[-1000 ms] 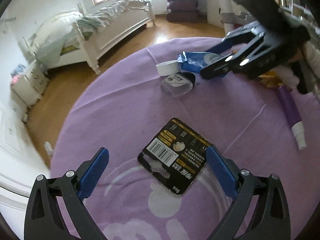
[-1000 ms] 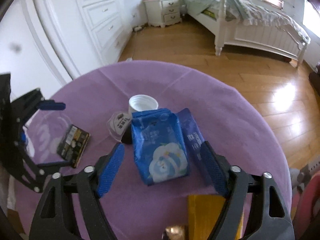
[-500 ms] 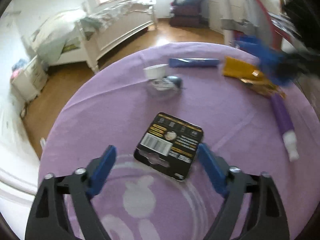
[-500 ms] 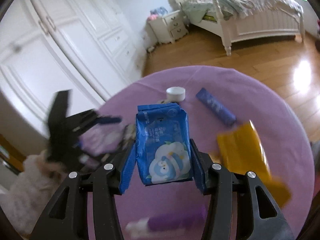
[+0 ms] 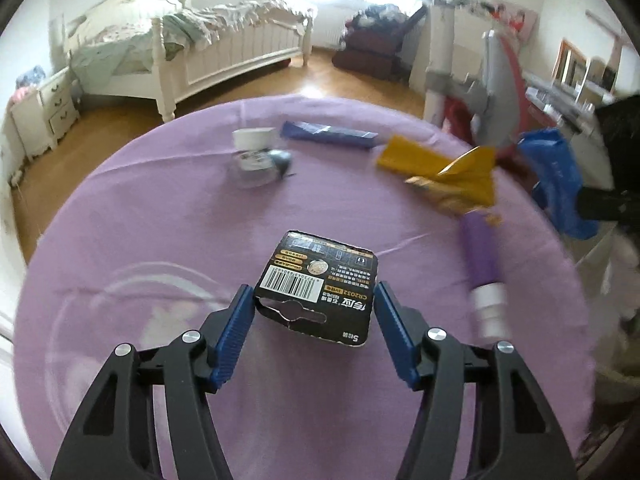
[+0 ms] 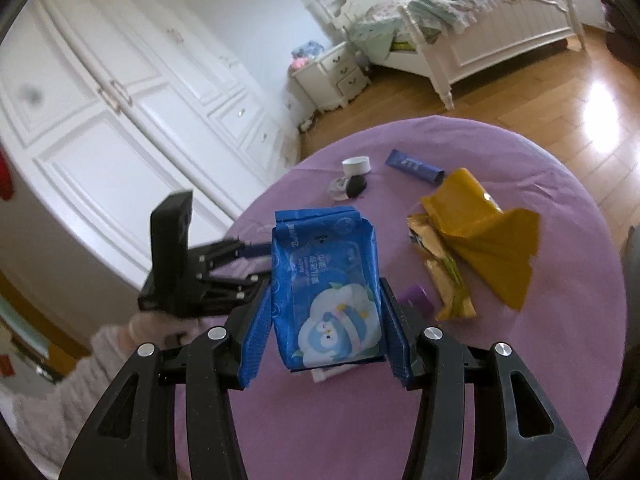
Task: Collect trash
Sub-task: 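Carry the tissue pack and battery card to the bin and release both, then grasp the purple tube with left gripper while right grasps yellow snack bag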
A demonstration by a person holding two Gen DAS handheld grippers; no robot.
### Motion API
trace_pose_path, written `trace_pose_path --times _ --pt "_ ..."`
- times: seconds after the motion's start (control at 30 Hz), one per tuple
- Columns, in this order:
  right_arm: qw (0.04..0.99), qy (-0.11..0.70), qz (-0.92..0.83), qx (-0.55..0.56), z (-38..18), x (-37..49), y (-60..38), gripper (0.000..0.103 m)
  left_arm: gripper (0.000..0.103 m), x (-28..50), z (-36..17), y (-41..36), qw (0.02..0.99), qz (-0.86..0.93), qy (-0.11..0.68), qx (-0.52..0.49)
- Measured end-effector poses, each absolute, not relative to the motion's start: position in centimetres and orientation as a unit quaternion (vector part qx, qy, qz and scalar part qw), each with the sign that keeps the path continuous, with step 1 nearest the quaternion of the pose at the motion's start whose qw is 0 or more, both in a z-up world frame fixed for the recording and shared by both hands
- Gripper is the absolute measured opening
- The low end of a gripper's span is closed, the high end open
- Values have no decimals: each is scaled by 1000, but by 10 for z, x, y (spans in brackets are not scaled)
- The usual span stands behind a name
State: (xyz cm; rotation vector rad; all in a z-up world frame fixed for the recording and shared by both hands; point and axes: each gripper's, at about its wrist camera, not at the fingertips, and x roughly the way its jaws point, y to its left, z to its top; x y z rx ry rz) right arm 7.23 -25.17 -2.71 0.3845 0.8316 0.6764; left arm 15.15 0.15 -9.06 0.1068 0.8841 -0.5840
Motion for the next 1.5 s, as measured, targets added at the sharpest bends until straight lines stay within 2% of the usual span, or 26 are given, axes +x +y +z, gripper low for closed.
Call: trace_pose_path --times 0.23,0.43,0.67,0.93,1.0,1.03,1.07,1.1,1.3,1.5 --pt "886 350 196 232 -30 27 -344 50 61 100 -41 -62 876 -322 359 -11" --pt "895 326 32 302 -56 -15 -459 50 61 74 -23 -170 853 -394 342 -26" --pt "864 347 -61 359 -112 -50 -539 50 61 62 -51 -304 807 -458 372 19" --pt "836 360 -106 400 -152 -73 -577 53 63 65 -95 -380 778 -463 421 52" --pt "831 363 -118 405 -156 -76 -580 62 67 66 -97 -390 780 -456 422 66" --pt "830 363 -123 405 -158 -82 -582 72 75 65 -96 -392 783 -454 419 72" --pt "830 360 -126 406 -157 -83 -583 77 88 63 -94 -392 788 -450 414 75" --pt "831 358 -126 406 -157 -85 -584 77 91 61 -92 -391 792 -448 407 78" --pt "843 355 -97 391 -143 -73 -570 77 92 55 -69 -358 821 -416 378 98" --pt "872 361 -9 330 -101 -27 -508 77 92 75 -53 -273 863 -334 373 67"
